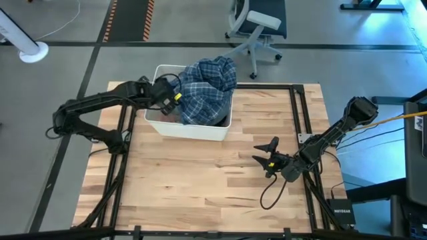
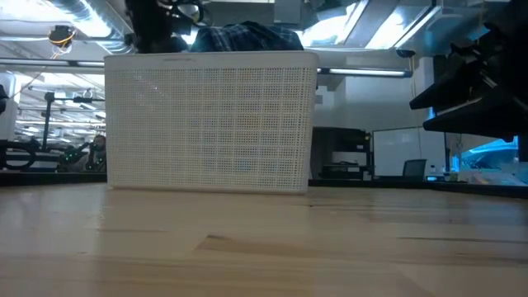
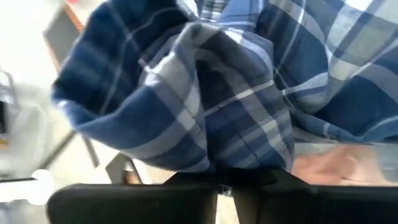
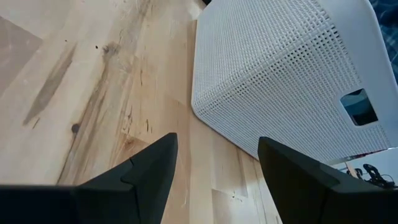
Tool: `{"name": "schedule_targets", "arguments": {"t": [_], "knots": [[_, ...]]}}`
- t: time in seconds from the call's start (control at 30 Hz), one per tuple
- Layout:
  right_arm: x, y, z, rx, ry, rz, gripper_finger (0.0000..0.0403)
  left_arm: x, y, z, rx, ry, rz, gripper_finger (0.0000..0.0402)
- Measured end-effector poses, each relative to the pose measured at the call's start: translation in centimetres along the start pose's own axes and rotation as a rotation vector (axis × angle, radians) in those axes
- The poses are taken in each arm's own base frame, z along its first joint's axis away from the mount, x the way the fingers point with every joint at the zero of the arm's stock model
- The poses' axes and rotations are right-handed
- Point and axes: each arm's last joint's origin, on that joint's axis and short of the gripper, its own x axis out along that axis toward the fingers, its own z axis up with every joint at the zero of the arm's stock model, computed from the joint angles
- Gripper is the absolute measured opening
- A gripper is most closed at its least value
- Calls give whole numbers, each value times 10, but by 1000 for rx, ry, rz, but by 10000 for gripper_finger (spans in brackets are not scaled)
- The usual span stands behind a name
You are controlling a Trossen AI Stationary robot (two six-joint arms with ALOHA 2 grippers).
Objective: Sort clothes
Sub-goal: Put the blue patterned pants to the top right of the table
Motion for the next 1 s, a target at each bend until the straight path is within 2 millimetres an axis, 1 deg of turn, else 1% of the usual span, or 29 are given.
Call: {"name": "schedule_targets", "arguments": {"t": [0.13,0.27,0.4,0.53,0.73,0.83,0.9,1.0], "knots": [[0,0,0,0,0,0,243,3,4,-2,-54,46,-66,56],[0,0,0,1,0,0,243,0,12,-4,-84,116,-107,105],[0,0,0,0,0,0,243,-12,21,-3,-100,187,-200,149],[0,0,0,-1,1,-5,243,-32,31,4,-118,194,-285,172],[0,-1,0,0,4,-17,244,-68,53,25,-204,46,-329,177],[0,0,0,3,3,-16,243,-82,62,34,-259,-47,-341,175],[0,0,0,3,3,-16,243,-90,65,42,-305,-141,-366,177],[0,0,0,4,3,-17,243,-98,64,58,-346,-307,-414,177]]}}
